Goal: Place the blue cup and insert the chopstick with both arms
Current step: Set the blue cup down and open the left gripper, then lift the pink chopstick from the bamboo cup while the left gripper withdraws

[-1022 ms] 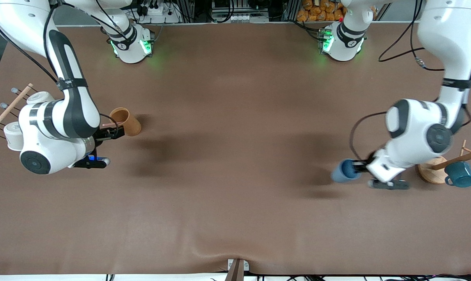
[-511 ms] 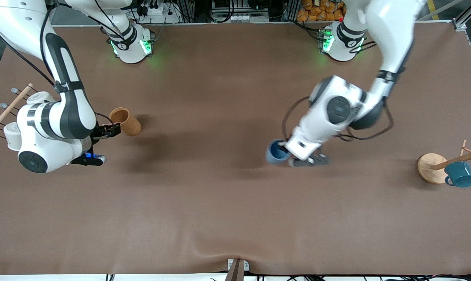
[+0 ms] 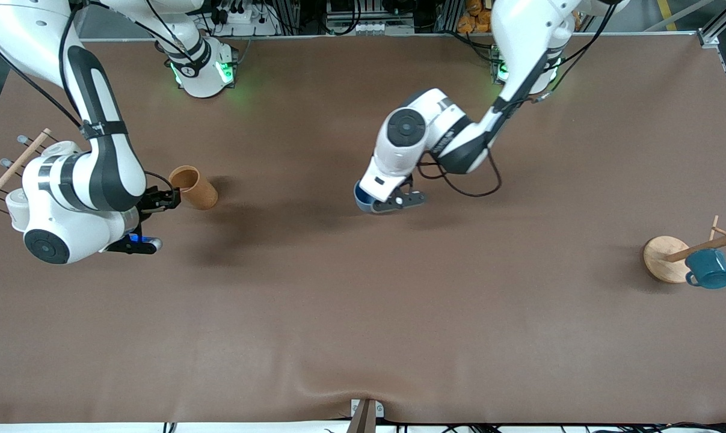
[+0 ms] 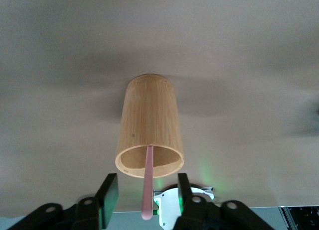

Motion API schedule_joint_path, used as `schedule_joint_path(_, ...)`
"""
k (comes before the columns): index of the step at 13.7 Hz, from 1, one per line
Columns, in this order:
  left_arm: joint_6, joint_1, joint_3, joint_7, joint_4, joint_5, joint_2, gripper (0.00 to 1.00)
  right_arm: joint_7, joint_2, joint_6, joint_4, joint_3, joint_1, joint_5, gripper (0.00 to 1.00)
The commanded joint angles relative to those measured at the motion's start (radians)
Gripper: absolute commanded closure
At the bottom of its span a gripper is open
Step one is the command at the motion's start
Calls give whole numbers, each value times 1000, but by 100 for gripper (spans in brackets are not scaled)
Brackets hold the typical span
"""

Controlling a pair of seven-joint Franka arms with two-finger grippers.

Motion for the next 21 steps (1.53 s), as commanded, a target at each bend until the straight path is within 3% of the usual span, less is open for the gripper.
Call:
schedule_joint_path(1, -6, -1, 10, -59, 26, 53, 16, 75, 15, -22, 23, -30, 9, -9, -4, 45)
schedule_joint_path(2, -11, -1, 10, -62, 35, 55, 8, 1, 15, -22, 25, -30, 9, -10, -3, 45)
schedule_joint_path(5, -78, 16, 10, -67, 84, 55, -53, 0, 15, -21, 28, -29, 9, -10, -3, 52)
schedule_joint_path(8, -337, 86, 17, -58, 238, 55, -139, 0, 15, -21, 28, -29, 9, -10, -4, 91)
schedule_joint_path(9, -411, 126, 19, -56, 284, 55, -166, 0, 15, -21, 26, -29, 9, -10, -4, 100)
schedule_joint_path(14, -491, 362, 17, 55, 305, 53, -330, 0, 17, -25, 2, -21, 9, -13, -3, 100)
schedule_joint_path(18, -551, 506, 16, 311, 306, 39, -383, 0, 11, -47, -108, 51, 9, -6, -3, 100)
schedule_joint_path(21, -595, 563, 17, 443, 308, 36, -404, 0, 1, -126, -139, 56, 7, -13, -4, 100)
